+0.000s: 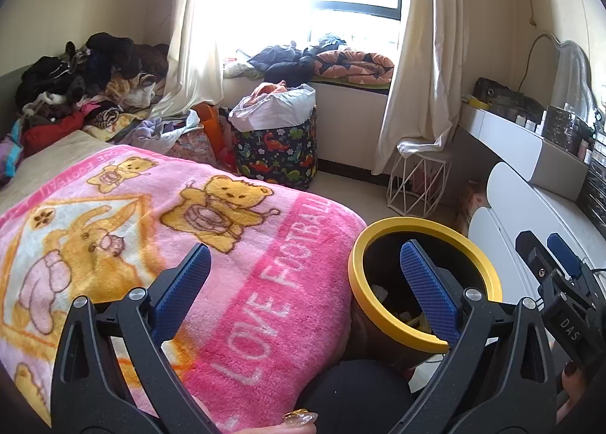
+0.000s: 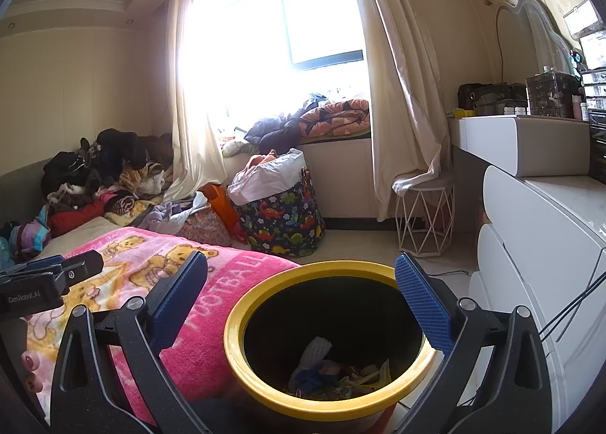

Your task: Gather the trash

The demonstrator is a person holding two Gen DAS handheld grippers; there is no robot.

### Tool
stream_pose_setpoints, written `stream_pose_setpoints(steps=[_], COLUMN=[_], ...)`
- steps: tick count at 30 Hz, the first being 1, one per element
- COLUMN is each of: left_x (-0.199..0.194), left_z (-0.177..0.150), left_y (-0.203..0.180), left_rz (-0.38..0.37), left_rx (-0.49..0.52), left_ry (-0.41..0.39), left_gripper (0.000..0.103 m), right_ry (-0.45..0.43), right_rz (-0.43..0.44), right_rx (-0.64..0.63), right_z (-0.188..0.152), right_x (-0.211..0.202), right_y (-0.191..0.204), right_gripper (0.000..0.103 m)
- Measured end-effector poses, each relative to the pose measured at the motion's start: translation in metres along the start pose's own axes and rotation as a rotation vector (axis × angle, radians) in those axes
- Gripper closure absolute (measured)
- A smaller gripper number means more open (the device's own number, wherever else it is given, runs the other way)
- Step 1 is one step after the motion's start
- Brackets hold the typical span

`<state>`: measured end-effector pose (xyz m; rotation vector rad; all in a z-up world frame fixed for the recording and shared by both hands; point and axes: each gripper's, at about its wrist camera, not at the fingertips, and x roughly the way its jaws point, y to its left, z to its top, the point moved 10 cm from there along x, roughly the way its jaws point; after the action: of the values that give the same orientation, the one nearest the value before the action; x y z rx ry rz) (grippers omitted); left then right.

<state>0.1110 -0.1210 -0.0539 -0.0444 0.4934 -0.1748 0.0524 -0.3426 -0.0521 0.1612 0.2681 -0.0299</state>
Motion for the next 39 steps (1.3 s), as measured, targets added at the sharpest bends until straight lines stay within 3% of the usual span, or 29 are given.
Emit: stream_pose_setpoints(steps=[39], left_x=[-0.001], left_z=[0.000], left_y=[-0.001], left_rz=[-0.003], left_rx=[0.001], left_ry=[-0.006], left_gripper=[0.011], right_ry=[-0.003], right_rz=[-0.009], right_rx=[0.006], right_z=[0.002], right_x=[0.000], right_y=[-0.015], right_gripper=[0.007])
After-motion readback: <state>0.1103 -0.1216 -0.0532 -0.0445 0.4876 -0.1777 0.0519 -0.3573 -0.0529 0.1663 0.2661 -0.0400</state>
